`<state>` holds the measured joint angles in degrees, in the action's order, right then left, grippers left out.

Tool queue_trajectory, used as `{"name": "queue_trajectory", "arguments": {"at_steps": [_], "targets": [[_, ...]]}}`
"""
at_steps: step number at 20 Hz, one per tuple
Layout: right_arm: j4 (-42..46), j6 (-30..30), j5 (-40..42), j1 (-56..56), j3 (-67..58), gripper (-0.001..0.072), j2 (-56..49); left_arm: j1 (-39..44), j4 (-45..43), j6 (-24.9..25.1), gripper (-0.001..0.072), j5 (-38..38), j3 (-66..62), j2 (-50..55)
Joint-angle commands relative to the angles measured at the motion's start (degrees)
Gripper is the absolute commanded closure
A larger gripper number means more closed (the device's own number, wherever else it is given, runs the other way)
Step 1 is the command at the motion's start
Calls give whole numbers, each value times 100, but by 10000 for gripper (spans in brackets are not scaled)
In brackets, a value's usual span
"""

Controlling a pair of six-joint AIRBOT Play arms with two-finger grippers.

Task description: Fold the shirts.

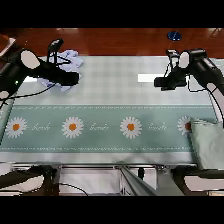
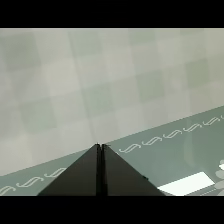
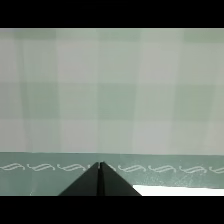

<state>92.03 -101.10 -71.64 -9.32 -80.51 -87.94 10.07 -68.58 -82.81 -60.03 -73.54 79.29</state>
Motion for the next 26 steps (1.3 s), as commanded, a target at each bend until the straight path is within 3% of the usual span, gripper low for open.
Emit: {"name": "queue_trajectory", "arguments": {"at_steps": [1,6,7,8,9,10,14,16,18,21,23,26], "targets": [[0,-2,0,-7,-7,697,-4,-4,-4,4,685,247,2,0],[33,2,538,-7,-7,695,-7,44,92,0,683,909,4,0],[184,-26,691,-7,-7,620,-15,68,83,2,664,1200,2,13],[439,-120,772,-7,-7,322,-42,66,74,52,613,1661,2,50],[586,-129,734,-7,-7,305,-70,46,-26,315,317,2055,-2,83],[619,-81,603,-4,-7,306,-90,17,-380,702,199,2535,-2,92],[546,140,214,-116,-4,306,-81,-507,-2061,800,200,4393,-31,249],[437,212,219,-341,-4,306,-74,-979,-2057,680,200,4087,-258,654],[459,190,372,-612,-4,306,-76,-1283,-2057,363,201,3195,-841,1248],[857,-94,621,-841,-7,306,-76,-1495,-2041,321,202,1733,-2218,2481],[1200,-328,511,-807,-7,306,-76,-1541,-1902,-52,203,909,-3042,3198],[1526,-501,409,-713,-7,306,-76,-1534,-1198,-105,203,356,-3654,3827]]}}
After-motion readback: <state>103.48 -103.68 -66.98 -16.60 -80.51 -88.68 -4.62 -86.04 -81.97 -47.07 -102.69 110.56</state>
